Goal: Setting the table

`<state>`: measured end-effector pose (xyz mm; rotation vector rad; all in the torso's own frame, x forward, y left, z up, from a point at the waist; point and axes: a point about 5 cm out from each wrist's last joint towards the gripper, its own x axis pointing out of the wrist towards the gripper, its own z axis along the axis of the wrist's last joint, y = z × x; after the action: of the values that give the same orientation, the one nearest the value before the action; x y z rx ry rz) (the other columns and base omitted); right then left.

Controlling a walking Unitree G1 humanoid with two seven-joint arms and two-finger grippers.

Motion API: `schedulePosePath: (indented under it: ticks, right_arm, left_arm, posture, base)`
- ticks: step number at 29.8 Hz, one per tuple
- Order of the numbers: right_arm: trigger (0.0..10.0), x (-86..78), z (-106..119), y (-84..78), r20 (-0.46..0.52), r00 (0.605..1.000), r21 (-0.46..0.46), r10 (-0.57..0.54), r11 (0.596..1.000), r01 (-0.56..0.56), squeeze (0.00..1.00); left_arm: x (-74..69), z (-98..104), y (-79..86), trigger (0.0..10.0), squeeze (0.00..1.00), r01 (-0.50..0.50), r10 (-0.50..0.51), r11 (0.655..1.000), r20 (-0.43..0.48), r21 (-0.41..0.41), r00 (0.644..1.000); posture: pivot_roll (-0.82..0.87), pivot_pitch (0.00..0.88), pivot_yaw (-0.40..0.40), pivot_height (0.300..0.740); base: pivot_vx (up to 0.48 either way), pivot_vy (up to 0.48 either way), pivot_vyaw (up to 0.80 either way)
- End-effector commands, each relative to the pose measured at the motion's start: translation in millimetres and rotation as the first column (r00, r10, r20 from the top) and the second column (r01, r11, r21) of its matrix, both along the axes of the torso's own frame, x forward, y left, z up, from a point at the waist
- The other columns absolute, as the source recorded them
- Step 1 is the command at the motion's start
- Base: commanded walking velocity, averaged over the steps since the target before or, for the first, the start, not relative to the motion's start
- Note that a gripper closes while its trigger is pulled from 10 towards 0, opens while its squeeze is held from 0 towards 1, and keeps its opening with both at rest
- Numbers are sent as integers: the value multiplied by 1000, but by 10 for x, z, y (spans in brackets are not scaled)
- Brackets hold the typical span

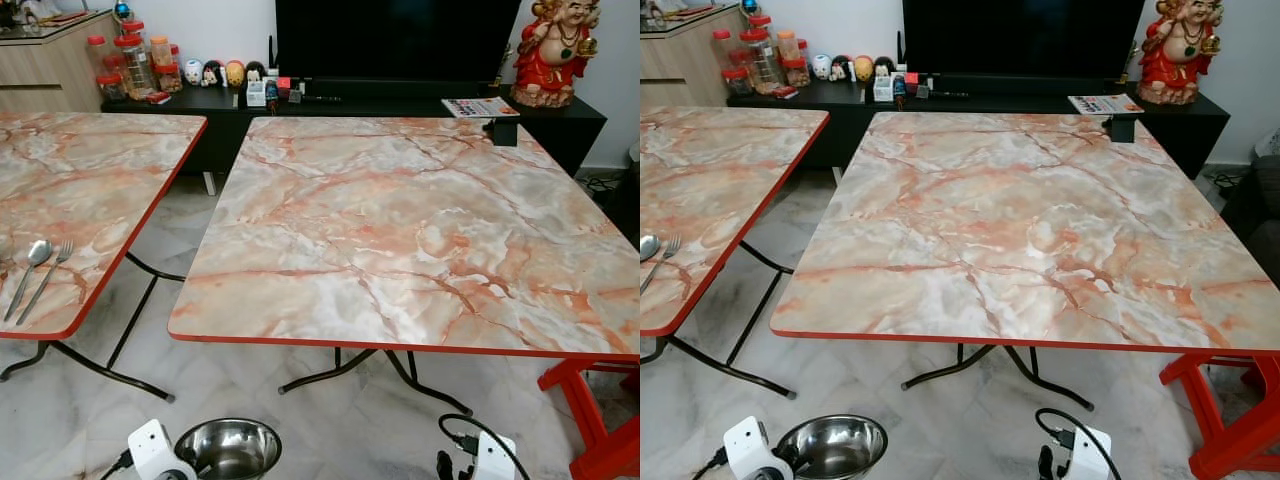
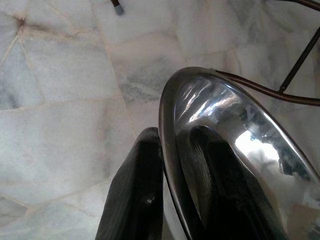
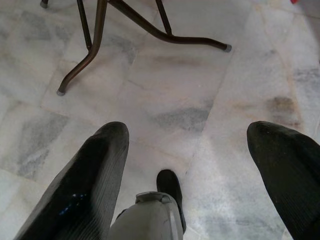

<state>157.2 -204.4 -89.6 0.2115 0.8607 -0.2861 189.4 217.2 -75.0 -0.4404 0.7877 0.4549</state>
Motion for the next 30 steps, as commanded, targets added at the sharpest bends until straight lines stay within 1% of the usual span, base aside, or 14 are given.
schedulePosePath:
  ticks: [1, 3, 9, 18, 24, 28, 30]
  right_arm:
    - [10000, 29, 13, -15, 5, 1000, 0, -10, 1000, 10, 0]
    - [10000, 24, 13, -26, 3, 1000, -6, -9, 1000, 9, 0]
    - [10000, 11, 10, -41, 1, 1000, -6, -18, 1000, 18, 0]
    - [10000, 16, 12, -50, -2, 1000, -8, -18, 1000, 18, 0]
    - [10000, -5, -1, -52, -25, 999, -13, -20, 1000, 20, 0]
    - [10000, -7, -3, -49, -24, 999, -9, -22, 1000, 22, 0]
    - [10000, 5, 7, -52, -8, 1000, -13, -23, 1000, 23, 0]
  left_arm:
    - [-8, -8, -9, 10000, 0, 12, -12, 1000, -15, 8, 1000]
    - [-3, -9, -16, 10000, 0, 25, -25, 1000, -23, 15, 999]
    - [2, -7, -19, 10000, 0, 25, -24, 1000, -21, 16, 999]
    - [-1, -7, -16, 10000, 0, 26, -25, 999, -21, 19, 999]
    - [-6, -5, 3, 10000, 0, 19, -19, 1000, -19, 21, 1000]
    - [-4, -2, 9, 10000, 0, 17, -17, 1000, -17, 23, 1000]
    - [-2, -1, 10, 10000, 0, 18, -18, 1000, -17, 23, 1000]
  posture:
    - [-18, 0, -10, 740]
    - [-21, 0, -9, 740]
    - [-20, 0, -10, 740]
    - [-16, 0, -12, 740]
    - [-12, 0, -15, 740]
    - [-13, 0, -14, 740]
    - [-13, 0, -13, 740]
  base:
    - [0, 0, 0]
    - [0, 0, 0]
    - [0, 0, 0]
    - [0, -341, 0]
    - [0, -351, 0]
    - [0, -350, -744]
    - [0, -349, 0]
